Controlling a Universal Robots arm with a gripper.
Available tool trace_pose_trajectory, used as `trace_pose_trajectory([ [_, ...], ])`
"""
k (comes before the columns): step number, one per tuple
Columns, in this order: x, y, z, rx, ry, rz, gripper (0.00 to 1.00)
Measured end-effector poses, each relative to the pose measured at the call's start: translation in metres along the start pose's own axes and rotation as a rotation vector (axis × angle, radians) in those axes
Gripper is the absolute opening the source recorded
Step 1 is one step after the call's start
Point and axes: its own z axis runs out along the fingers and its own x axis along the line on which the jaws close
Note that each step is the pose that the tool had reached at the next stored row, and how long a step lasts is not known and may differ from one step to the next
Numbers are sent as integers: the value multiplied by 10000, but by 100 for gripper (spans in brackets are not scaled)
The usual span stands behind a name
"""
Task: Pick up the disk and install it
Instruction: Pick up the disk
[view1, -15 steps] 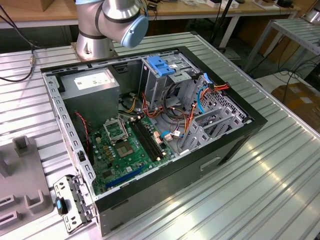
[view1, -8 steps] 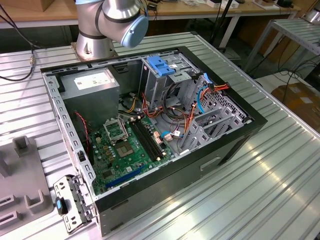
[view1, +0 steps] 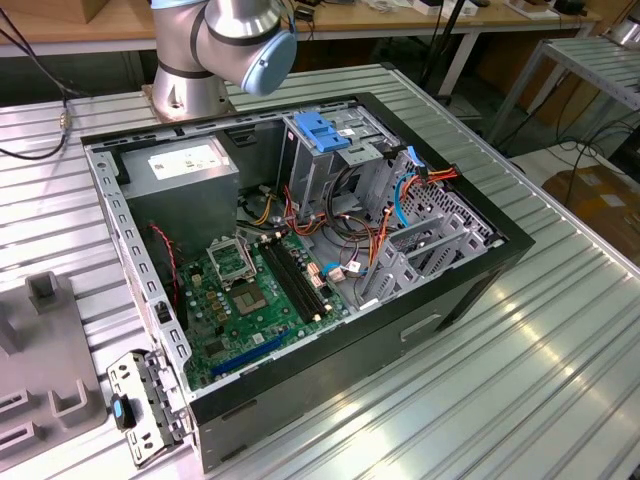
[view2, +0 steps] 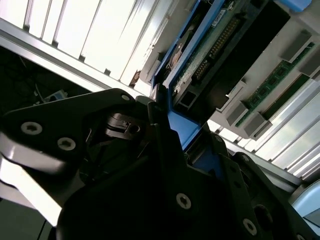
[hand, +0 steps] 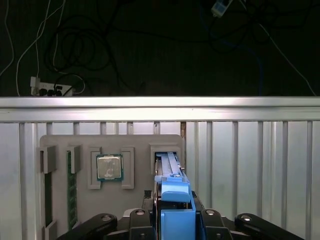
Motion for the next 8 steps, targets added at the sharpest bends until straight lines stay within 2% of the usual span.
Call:
trace_pose_trajectory([
  [8,-1,-1,-64,0,-75,2,37],
])
